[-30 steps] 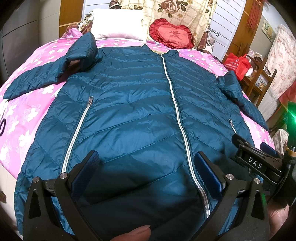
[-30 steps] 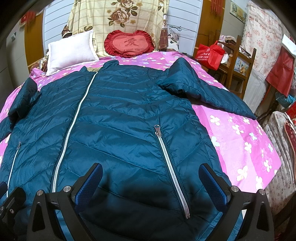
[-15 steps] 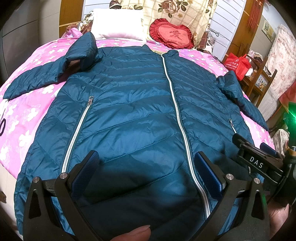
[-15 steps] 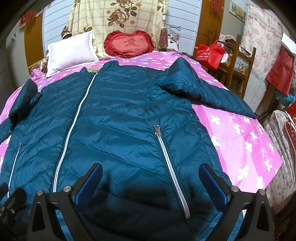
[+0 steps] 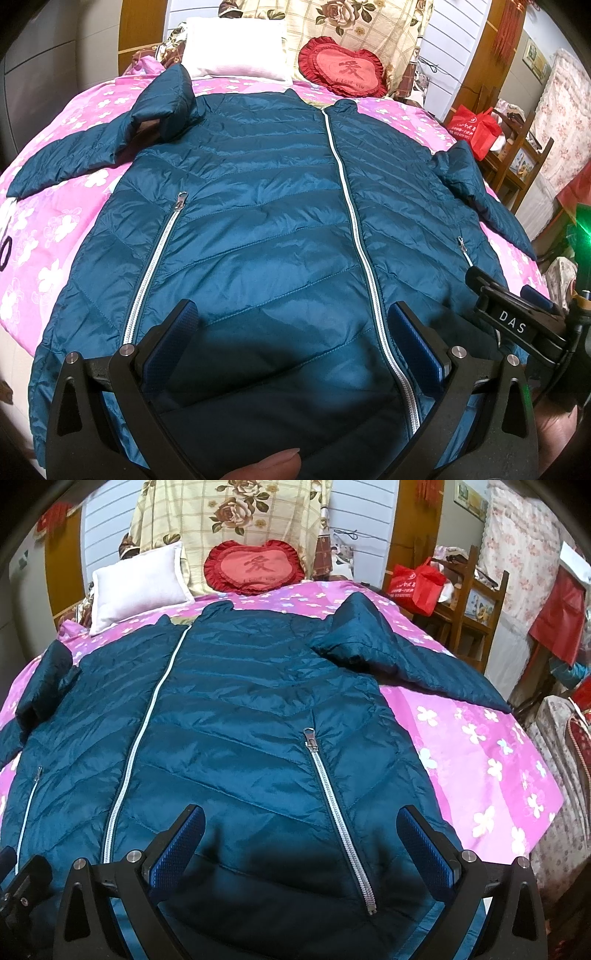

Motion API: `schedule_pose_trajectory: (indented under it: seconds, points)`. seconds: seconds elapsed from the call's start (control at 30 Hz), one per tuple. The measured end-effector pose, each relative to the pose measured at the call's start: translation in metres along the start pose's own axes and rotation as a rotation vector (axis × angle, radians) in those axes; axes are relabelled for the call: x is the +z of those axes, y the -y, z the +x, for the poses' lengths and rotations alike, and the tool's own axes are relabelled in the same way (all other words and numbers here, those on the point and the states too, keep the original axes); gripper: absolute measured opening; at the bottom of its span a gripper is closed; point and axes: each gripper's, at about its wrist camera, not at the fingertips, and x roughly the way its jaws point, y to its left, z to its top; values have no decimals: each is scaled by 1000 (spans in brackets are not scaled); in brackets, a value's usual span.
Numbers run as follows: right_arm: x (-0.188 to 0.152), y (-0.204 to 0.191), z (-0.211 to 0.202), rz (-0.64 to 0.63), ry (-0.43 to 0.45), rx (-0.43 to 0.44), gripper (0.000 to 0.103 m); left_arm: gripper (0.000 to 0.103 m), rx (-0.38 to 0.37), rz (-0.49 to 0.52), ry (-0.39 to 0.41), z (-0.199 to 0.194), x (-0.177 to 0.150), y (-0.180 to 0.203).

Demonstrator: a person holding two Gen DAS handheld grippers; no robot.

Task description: Fold large clothes

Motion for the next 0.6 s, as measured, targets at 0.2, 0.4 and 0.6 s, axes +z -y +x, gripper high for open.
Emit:
schedule_pose_trajectory:
  seconds: [0.2, 0.4, 0.6]
  points:
    - [0, -5, 0, -21, 6, -29, 103, 103, -1, -1, 0, 0, 0, 0]
    - [-1, -7, -2, -41, 16, -64, 103, 103, -1, -1, -1, 0, 0, 0]
    - [-1, -14, -4, -75, 34, -95, 103, 103, -2, -2, -1, 0, 0, 0]
